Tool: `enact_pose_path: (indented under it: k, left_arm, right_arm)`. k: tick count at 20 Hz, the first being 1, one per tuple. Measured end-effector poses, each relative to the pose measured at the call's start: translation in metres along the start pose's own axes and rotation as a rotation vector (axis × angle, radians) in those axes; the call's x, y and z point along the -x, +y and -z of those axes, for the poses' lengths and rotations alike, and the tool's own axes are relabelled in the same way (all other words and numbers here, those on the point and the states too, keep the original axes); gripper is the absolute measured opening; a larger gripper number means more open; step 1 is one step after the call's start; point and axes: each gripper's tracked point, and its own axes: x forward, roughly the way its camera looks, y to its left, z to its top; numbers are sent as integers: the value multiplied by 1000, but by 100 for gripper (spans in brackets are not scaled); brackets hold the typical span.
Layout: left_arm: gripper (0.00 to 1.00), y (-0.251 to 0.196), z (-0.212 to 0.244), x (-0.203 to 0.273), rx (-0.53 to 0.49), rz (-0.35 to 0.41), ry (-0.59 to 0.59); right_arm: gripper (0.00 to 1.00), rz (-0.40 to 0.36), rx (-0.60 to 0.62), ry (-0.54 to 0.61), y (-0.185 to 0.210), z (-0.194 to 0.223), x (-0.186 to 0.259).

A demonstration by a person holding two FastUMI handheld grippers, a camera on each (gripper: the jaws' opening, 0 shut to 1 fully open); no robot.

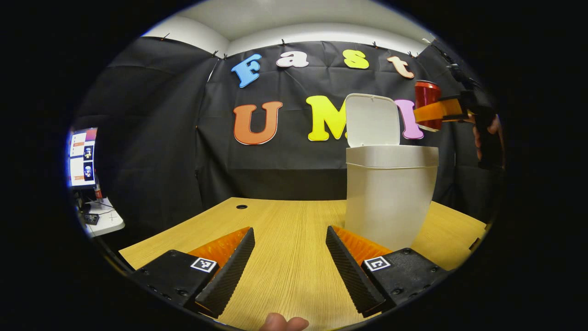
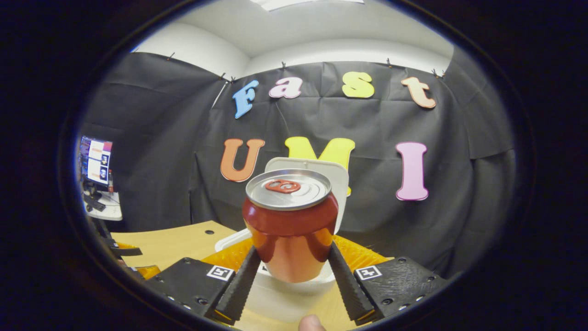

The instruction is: Press the lid of the desktop garbage bin to open it, pick up the crumpled paper on the desktop and throw it into the bin, then pick up the pop can on the desktop and drop it into the bin, and finally close the garbage bin lid.

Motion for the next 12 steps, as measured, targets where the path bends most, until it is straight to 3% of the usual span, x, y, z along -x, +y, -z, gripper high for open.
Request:
enact_pose_path:
  k: [5, 12]
  left_arm:
    - [100, -7, -12, 6, -51, 20, -31]
    - [100, -22, -8, 9, -22, 73, -25]
  right_arm:
    - [80, 10, -42, 56, 0, 1, -42]
    - [81, 12, -83, 150, 8, 23, -73]
